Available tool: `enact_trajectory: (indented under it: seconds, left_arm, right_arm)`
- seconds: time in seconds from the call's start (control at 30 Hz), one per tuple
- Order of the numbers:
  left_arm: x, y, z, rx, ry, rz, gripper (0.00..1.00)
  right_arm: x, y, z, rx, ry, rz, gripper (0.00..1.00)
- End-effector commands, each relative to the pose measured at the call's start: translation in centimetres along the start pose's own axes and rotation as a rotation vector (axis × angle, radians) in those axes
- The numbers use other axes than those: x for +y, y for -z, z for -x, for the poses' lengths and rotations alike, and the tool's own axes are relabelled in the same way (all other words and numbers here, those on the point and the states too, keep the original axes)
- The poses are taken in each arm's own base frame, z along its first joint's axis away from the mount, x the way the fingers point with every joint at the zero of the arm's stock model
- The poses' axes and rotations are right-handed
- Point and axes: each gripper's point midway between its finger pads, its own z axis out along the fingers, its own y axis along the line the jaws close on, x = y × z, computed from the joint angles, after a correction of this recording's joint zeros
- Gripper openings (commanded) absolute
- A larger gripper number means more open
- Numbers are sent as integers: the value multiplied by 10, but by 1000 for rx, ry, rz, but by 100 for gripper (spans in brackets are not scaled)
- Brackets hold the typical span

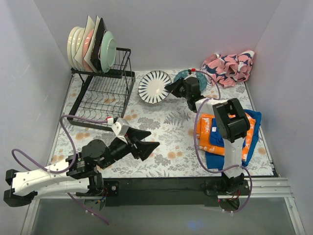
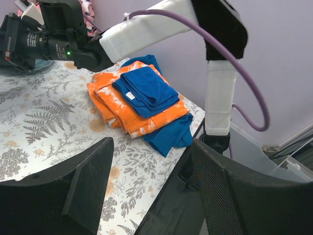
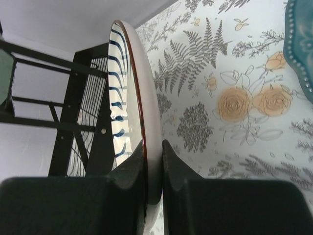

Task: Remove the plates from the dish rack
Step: Place the plate at the center of the board.

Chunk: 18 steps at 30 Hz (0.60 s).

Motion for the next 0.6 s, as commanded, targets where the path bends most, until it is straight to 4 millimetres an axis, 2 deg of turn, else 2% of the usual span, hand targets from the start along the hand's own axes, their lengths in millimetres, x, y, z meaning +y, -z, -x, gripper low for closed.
enact_trajectory:
  seconds: [0.0,0.03,0.07,0.23,0.3,0.4,0.47,0.57]
  left_arm:
    - [18,14,-13,28,23,63,63]
    - [19,15,-12,25,27,67,63]
    - [19,18,-11,20,33,68,63]
    - [20,20,-12,23,35,67,63]
    - [21,20,-14,31,35,75,63]
    - [22,19,-15,35,36,80,63]
    - [24,20,-15,34,33,91,63]
    - [28,20,-15,31,34,109,63]
  right_arm:
    - [74,-16,68,-205,-50,236,1]
    - [65,-23,64,-201,-61,219,1]
    - [67,-27,69,-214,-58,225,1]
    - [43,-46,66,-237,-99,164,1]
    - [42,-51,68,-240,-107,168,1]
    - [29,-61,58,-210,-138,149,1]
    - [20,-64,47,-183,-169,130,7]
    - [8,-64,32,-152,-166,109,24]
